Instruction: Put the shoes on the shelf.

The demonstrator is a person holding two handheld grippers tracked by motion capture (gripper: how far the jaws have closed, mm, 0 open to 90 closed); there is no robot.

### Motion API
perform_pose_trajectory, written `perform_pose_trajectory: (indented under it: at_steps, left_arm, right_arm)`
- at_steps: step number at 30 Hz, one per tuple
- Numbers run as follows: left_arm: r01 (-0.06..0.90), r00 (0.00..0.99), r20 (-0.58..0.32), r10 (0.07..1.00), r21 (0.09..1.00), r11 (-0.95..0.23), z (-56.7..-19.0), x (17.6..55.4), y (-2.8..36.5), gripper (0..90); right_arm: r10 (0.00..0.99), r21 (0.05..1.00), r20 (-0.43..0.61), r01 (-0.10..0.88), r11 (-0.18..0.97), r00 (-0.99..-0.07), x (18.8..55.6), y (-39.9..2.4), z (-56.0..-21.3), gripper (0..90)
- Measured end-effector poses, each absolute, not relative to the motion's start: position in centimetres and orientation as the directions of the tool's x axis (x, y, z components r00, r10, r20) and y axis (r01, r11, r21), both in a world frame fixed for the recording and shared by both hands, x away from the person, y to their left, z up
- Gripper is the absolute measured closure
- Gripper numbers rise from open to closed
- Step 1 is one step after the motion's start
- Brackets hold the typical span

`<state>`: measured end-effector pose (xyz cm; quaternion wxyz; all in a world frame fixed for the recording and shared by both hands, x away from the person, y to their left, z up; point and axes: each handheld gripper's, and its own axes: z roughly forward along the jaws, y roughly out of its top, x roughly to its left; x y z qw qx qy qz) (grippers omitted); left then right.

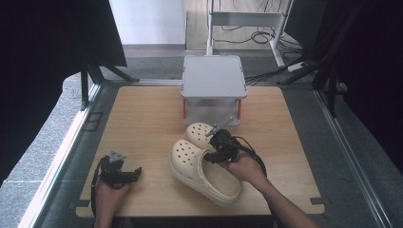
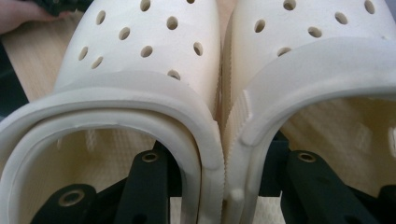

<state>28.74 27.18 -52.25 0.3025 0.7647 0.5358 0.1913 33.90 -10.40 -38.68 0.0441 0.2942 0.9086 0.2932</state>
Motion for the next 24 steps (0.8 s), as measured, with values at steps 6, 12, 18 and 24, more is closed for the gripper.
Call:
perform_pose_trajectory:
  at_steps: [6,12,18,24]
  left_arm:
    - [0.704,0.352,-0.033,0.935,0.668,-0.242,-52.2,28.7,27.2,5.1]
    - [0.704,0.353,-0.032,0.935,0.667,-0.243,-52.2,28.7,27.2,5.1]
    - [0.703,0.355,-0.030,0.934,0.667,-0.246,-52.2,28.8,27.2,5.1]
    - [0.702,0.353,-0.031,0.935,0.669,-0.243,-52.3,28.8,27.2,5.1]
  right_arm:
    - [0.575,0.564,0.097,0.521,0.641,-0.813,34.3,-10.8,-37.2,63.8]
    - [0.589,0.561,0.101,0.535,0.632,-0.802,34.8,-11.1,-35.6,63.8]
    - [0.614,0.564,0.091,0.549,0.617,-0.784,35.1,-11.3,-33.5,63.7]
    - [0.629,0.566,0.083,0.556,0.609,-0.773,35.7,-11.7,-31.5,63.7]
